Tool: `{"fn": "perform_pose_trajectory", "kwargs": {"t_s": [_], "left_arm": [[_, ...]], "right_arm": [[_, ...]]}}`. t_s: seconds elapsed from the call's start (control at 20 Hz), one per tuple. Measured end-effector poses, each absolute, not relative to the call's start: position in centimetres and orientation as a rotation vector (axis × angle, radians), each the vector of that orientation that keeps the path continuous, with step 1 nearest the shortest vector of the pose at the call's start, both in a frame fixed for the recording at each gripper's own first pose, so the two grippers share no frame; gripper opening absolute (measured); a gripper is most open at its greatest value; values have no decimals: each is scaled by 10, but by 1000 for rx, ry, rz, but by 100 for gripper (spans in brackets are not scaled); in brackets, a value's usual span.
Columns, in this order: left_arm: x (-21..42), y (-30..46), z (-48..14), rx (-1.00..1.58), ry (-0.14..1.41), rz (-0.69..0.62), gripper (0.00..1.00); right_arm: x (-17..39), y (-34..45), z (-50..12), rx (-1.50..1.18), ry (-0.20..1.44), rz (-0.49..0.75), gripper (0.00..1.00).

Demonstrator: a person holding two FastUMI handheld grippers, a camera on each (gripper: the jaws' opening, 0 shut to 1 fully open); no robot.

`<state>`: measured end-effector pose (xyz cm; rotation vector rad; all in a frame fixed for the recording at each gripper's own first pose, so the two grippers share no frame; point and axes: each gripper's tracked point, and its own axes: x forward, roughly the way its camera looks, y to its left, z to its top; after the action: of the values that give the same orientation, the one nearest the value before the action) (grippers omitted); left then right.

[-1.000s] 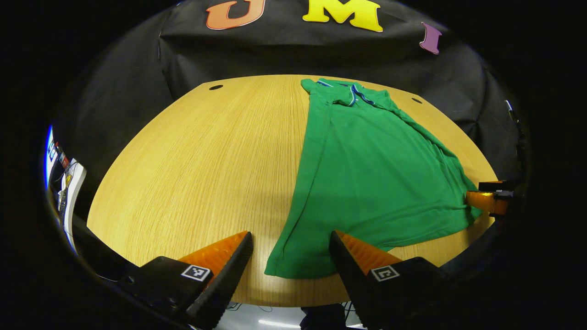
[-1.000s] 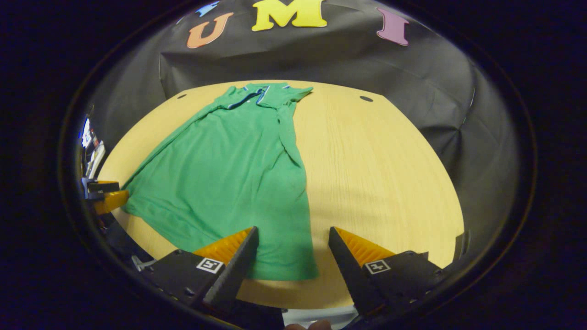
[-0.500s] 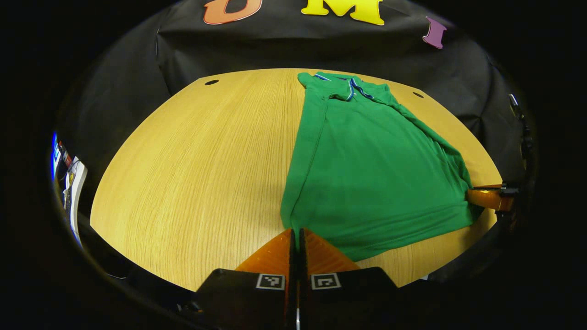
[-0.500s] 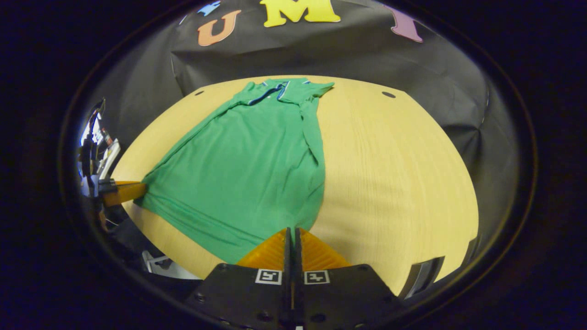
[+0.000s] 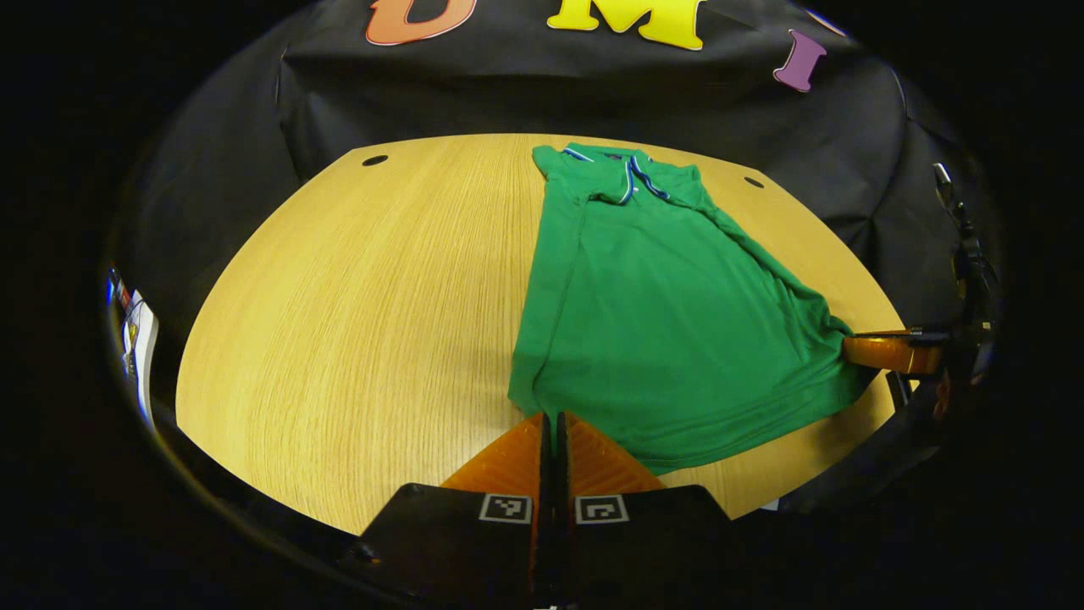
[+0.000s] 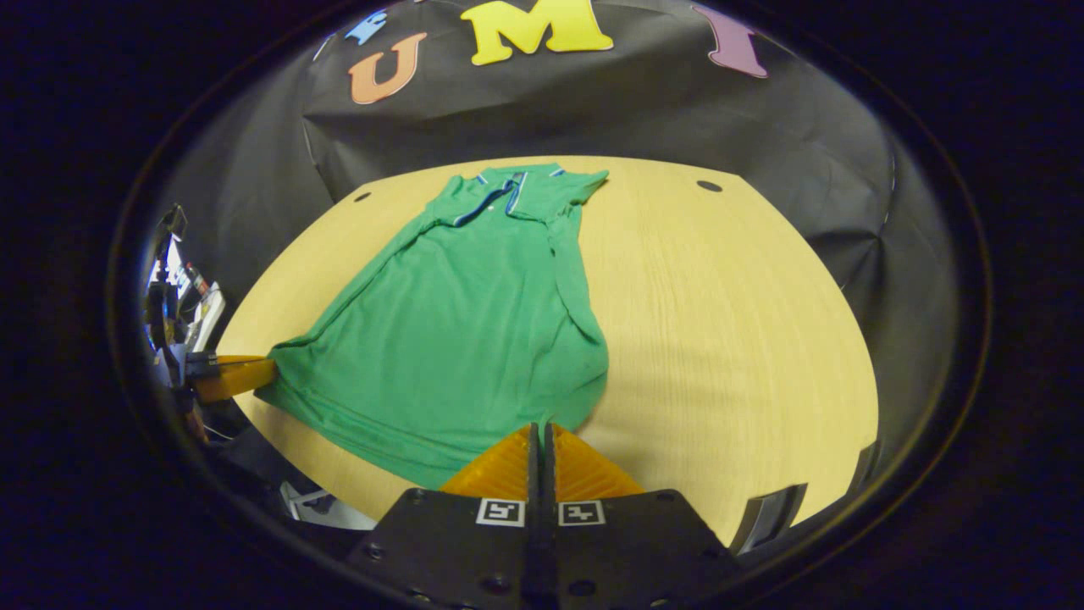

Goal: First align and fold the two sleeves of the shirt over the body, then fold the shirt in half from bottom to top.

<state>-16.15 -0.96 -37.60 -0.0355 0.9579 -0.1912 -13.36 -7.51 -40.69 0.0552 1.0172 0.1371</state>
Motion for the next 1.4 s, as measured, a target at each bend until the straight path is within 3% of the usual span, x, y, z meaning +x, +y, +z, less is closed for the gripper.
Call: {"fn": "perform_pose_trajectory", "kwargs": {"t_s": [0.45,1.4], "left_arm": [[-84,-26,-325,-44,815,-242,6],[127,-33,-274,-58,616,-200,6]], "right_arm": [[-70,-83,-362,99,909,97,0],[145,-84,-296,116,743,121,0]]}}
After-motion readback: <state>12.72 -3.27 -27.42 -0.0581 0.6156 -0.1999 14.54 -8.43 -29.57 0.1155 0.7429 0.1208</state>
